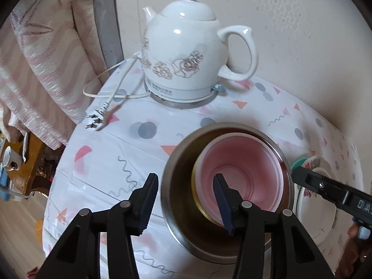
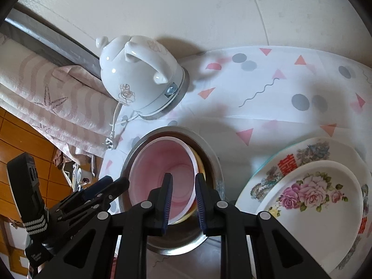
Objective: Organize plates and bowls
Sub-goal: 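Lower the pink-and-red bowl into the yellow bowl and open the right gripper, then grasp the steel bowl rim with the left gripper while the right gripper grasps it too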
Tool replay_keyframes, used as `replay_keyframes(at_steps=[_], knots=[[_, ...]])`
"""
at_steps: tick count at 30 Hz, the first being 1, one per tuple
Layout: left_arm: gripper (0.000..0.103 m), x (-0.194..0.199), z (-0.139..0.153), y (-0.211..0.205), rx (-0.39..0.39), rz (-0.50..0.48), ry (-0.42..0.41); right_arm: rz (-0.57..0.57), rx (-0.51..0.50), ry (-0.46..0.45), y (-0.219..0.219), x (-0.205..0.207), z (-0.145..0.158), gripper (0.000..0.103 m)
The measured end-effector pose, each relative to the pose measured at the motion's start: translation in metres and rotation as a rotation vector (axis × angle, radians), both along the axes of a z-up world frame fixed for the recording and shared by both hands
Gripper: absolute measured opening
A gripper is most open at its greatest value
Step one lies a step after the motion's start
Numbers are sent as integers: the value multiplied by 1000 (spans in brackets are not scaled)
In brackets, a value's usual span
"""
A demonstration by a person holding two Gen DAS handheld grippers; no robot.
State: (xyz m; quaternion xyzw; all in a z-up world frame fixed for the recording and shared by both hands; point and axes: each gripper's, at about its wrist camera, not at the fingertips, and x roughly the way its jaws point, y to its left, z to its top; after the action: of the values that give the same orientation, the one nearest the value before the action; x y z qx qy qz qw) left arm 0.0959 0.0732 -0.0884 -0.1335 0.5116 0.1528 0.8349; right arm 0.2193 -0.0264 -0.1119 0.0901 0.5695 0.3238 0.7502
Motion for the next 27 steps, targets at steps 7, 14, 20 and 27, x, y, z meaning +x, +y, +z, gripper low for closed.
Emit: replay_keyframes(at_steps=[7, 14, 20, 27], knots=[[63, -8, 1, 13, -20, 37, -12, -16, -14, 28, -12, -10, -6, 21], [64, -21, -3, 33, -64, 81, -14, -40, -40, 48, -25, -19, -9, 21], [64, -30, -12, 41, -109, 85, 0, -72, -55, 64, -30, -23, -12, 21], [62, -36, -16, 36, -125, 21, 7, -89, -103, 16, -26, -11, -9, 21]])
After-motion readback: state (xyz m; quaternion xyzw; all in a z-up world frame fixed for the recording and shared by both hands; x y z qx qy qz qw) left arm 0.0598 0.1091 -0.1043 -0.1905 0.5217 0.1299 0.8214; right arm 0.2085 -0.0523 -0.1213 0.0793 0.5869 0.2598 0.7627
